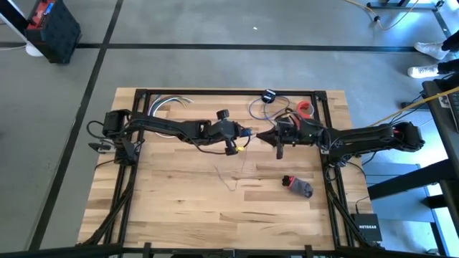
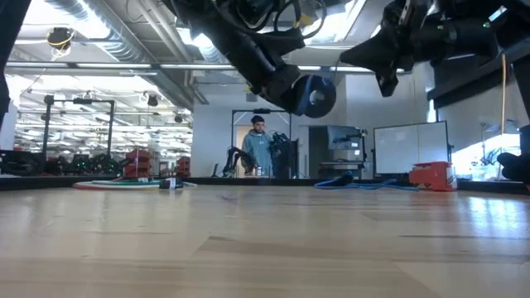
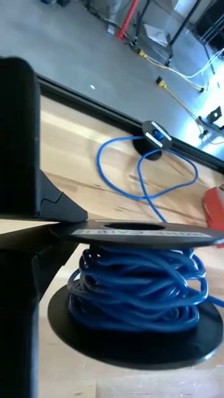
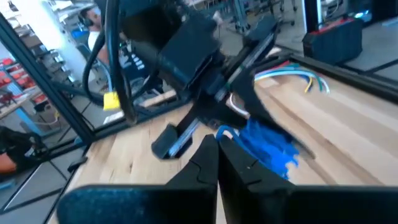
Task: Coil cords
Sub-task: Coil the blue wire onto the spool
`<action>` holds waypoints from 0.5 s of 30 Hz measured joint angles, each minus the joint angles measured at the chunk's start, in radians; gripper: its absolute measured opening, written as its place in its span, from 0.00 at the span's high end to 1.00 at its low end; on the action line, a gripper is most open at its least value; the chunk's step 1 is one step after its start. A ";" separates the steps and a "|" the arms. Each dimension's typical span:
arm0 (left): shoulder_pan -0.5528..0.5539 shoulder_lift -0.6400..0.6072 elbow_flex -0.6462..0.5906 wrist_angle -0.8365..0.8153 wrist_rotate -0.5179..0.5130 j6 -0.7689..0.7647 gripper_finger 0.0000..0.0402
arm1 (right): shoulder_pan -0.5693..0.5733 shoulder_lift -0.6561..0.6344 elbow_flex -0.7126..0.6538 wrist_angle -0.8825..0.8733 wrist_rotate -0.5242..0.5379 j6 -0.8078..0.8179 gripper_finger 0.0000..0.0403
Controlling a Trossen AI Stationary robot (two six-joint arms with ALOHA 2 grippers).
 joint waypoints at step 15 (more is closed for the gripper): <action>-0.005 0.000 0.000 0.025 0.001 -0.005 1.00 | 0.001 0.189 0.002 0.280 -0.017 0.025 0.99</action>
